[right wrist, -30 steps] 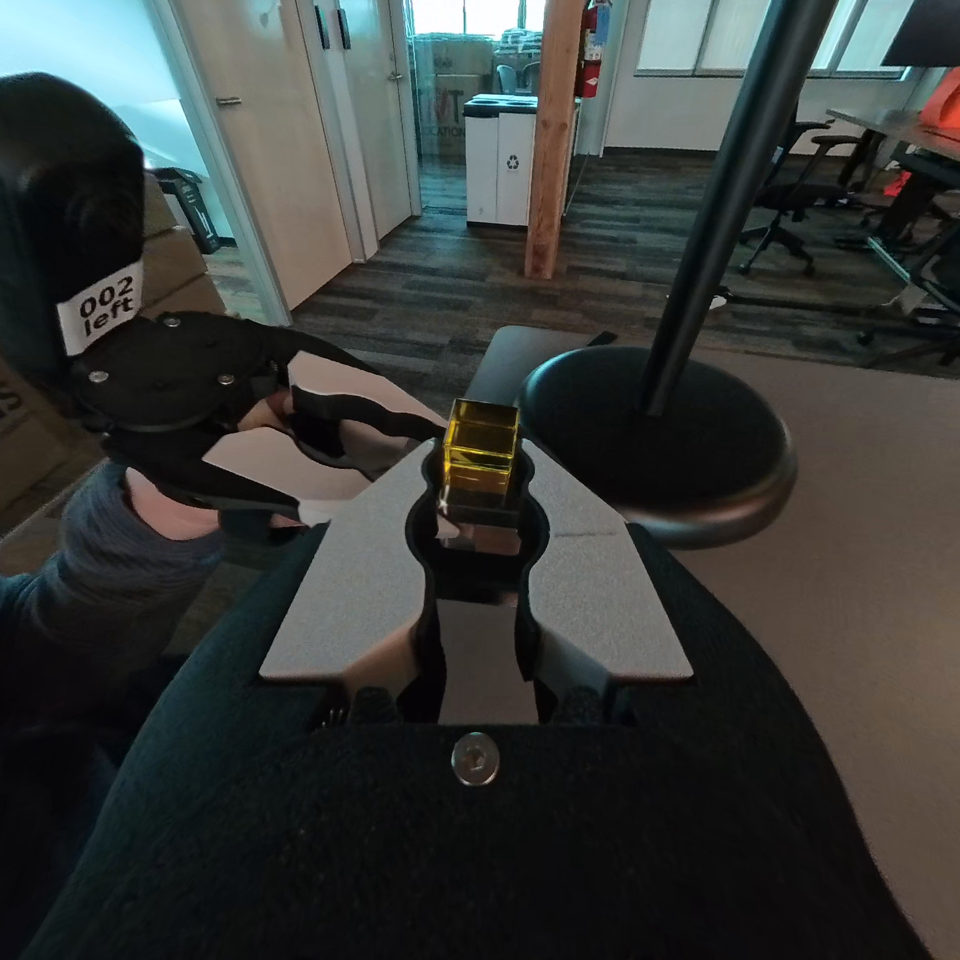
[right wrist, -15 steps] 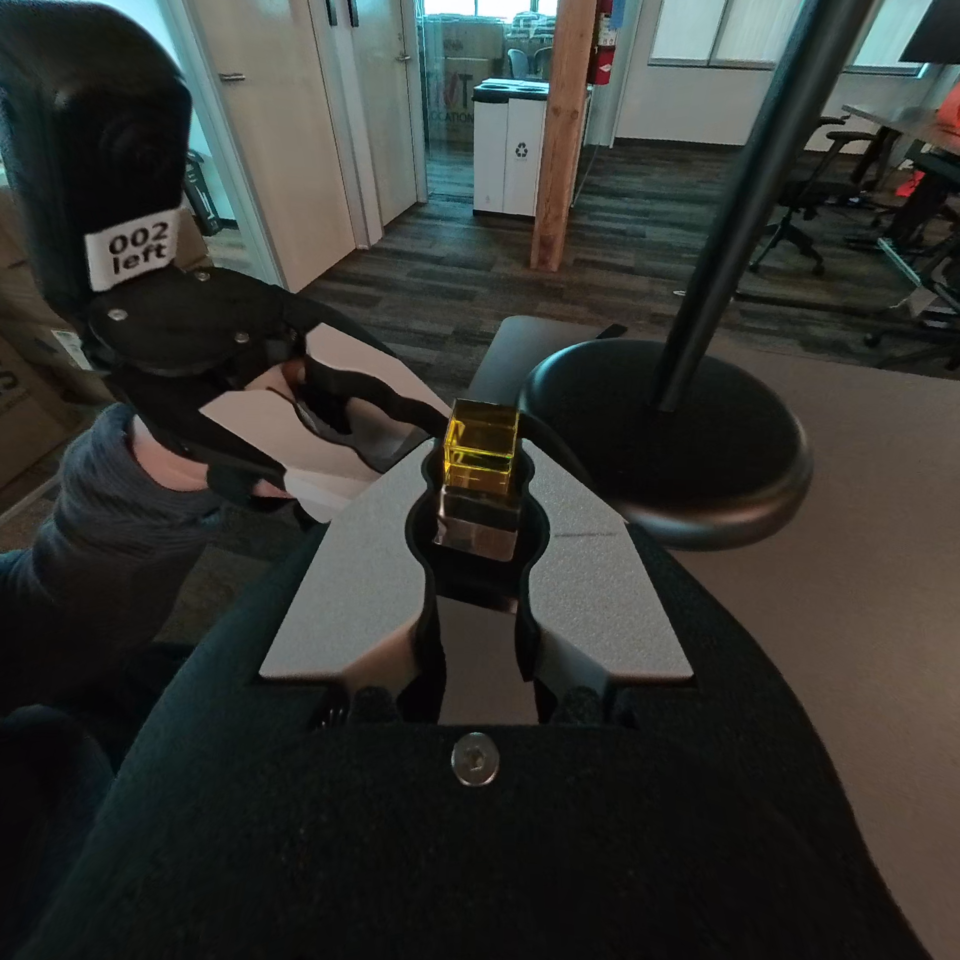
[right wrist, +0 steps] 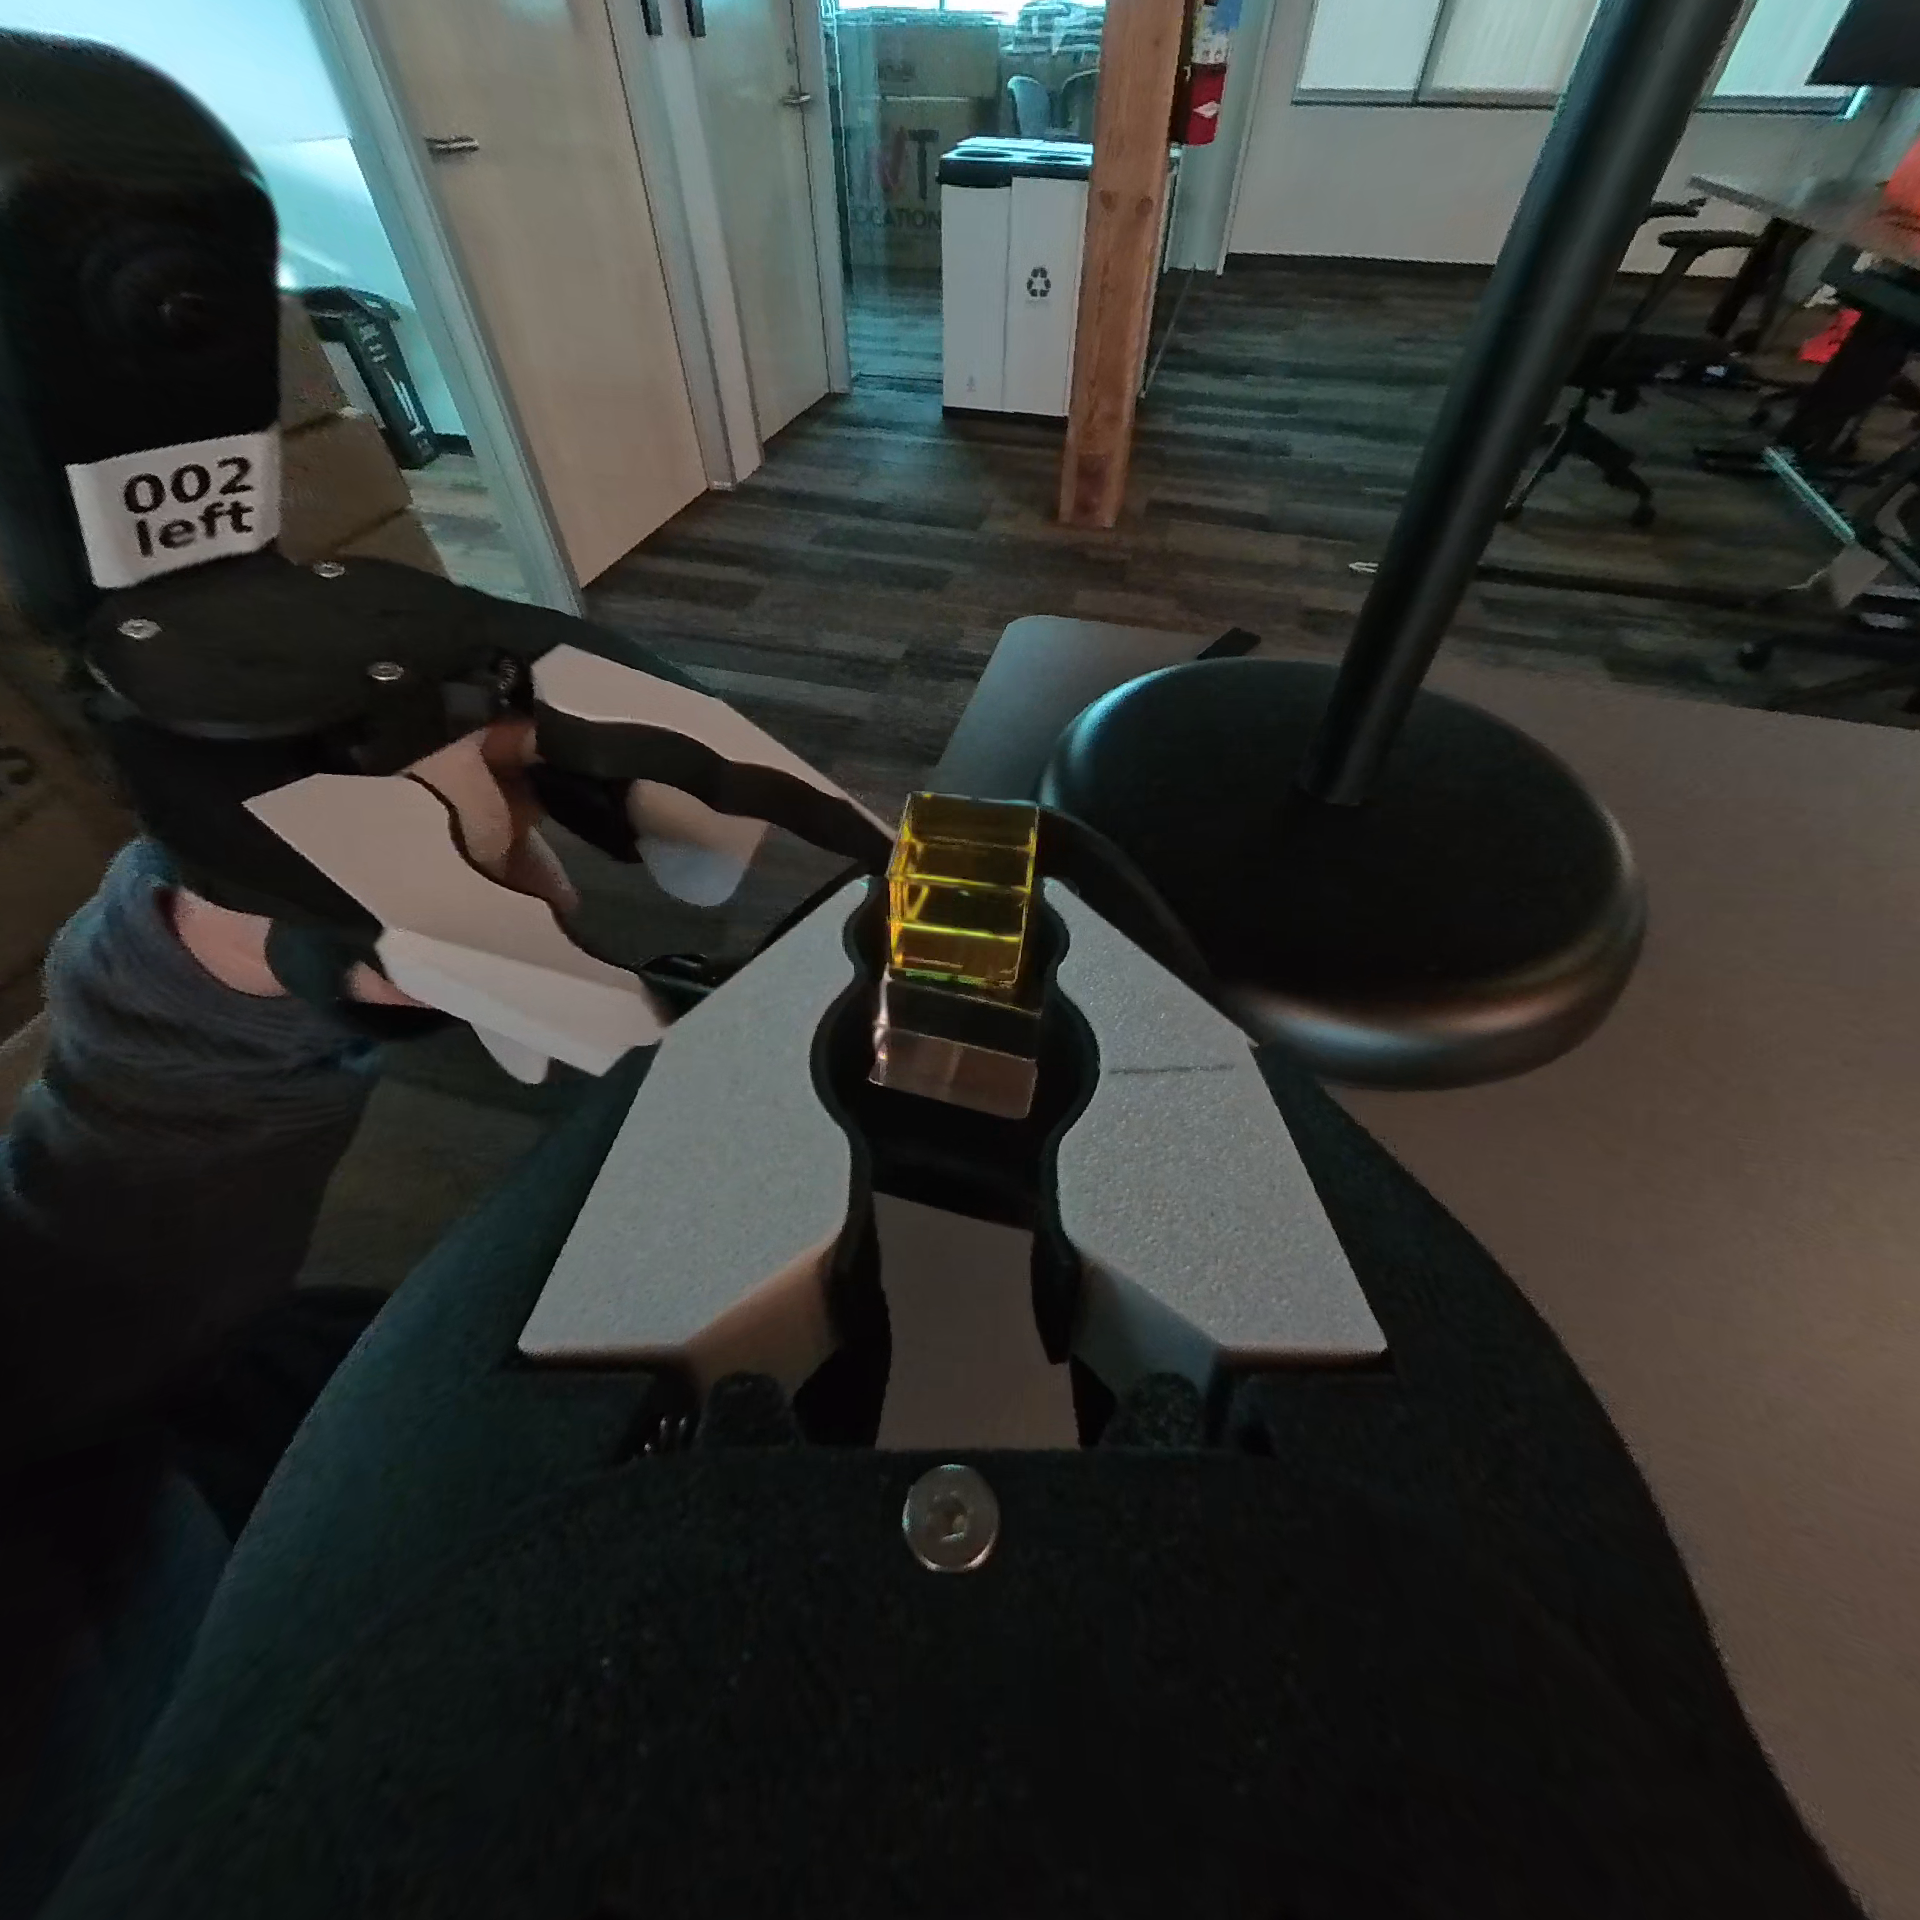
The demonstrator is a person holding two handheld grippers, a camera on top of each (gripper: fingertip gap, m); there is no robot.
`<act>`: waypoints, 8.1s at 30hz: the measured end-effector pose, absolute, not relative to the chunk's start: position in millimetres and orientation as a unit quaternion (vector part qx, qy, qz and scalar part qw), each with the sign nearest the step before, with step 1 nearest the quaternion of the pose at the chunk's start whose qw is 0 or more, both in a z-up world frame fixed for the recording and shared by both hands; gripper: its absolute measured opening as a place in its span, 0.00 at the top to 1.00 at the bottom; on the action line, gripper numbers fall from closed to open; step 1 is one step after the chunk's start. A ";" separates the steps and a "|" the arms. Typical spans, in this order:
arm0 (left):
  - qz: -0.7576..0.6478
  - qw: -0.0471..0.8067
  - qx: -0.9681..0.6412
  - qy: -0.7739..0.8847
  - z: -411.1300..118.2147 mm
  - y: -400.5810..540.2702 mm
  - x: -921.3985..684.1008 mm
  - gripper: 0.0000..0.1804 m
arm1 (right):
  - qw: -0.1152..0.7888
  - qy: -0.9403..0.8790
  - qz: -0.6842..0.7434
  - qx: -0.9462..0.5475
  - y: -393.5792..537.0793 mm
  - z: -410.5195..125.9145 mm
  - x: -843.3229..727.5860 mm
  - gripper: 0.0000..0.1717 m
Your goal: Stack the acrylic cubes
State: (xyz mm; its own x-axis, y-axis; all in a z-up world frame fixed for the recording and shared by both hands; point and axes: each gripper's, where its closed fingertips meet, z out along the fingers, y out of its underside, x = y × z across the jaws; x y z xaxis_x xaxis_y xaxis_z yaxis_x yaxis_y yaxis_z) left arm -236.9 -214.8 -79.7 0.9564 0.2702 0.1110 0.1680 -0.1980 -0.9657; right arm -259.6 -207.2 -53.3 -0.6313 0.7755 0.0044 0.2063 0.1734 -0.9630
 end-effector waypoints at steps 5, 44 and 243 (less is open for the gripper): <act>0.055 0.635 -0.756 -0.147 -72.8 -224.0 -232.5 0.53 | 0.278 -0.706 0.557 -0.338 -205.6 -44.3 -258.4 0.73; 0.246 0.782 -0.532 -0.212 -40.2 -328.8 -279.6 0.46 | 0.361 -0.554 0.306 -0.685 211.4 -168.6 69.5 0.86; 0.089 0.838 -0.536 -0.049 -60.3 -204.6 -128.2 0.59 | 0.555 -0.544 0.414 -0.474 76.2 -43.2 -301.0 0.69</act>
